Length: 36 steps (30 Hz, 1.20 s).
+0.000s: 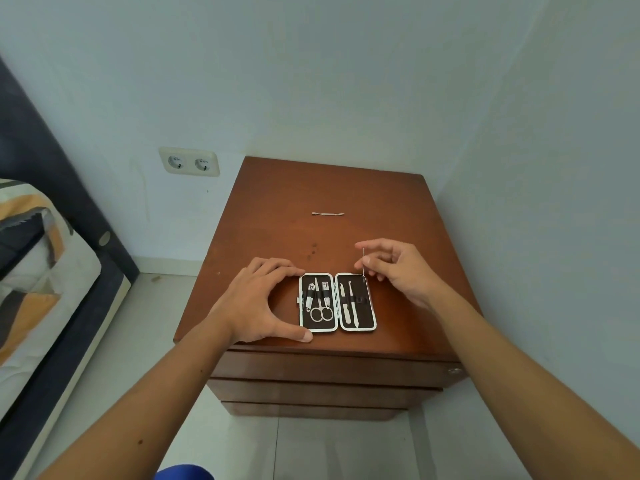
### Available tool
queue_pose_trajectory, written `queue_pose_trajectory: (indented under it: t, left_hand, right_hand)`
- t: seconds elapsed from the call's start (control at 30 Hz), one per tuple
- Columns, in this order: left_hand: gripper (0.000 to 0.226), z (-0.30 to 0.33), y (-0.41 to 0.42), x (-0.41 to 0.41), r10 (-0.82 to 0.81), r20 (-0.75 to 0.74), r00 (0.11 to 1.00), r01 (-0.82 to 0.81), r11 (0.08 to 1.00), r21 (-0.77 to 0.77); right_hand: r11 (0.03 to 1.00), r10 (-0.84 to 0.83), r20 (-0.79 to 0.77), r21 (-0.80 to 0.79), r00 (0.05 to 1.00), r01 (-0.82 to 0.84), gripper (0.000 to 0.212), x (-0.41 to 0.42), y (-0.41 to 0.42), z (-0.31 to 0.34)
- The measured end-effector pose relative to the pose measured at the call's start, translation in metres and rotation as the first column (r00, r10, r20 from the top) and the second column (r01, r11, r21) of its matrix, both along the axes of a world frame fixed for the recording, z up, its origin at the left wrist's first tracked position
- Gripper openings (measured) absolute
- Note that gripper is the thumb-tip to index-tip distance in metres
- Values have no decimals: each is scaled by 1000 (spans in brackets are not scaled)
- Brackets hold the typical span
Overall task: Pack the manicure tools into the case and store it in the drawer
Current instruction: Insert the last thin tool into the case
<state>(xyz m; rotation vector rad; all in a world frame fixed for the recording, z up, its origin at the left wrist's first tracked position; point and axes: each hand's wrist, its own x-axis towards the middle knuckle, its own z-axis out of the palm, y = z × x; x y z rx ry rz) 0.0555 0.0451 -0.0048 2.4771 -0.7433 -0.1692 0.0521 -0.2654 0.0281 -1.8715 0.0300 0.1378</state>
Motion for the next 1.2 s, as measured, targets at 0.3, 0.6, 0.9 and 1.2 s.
queue_pose_trajectory:
  t: [0.3, 0.6, 0.9, 1.2]
  left_hand:
    - [118, 1, 0, -1, 0, -5, 1000, 0, 1000, -12]
    - [118, 1, 0, -1, 0, -3, 1000, 0, 1000, -16]
    - [117, 1, 0, 0, -2, 0, 1000, 2, 1000, -18]
    - [119, 1, 0, 0, 2, -5, 1000, -2, 1000, -11]
  right_hand:
    - [997, 12, 92, -74, 996, -5, 23, -13, 9, -16]
    - [988, 12, 136, -155, 991, 9, 21, -15, 2, -24]
    - [988, 7, 128, -156, 992, 13, 23, -10, 0, -24]
    - [950, 45, 198, -312, 979, 20, 27, -17, 1, -25]
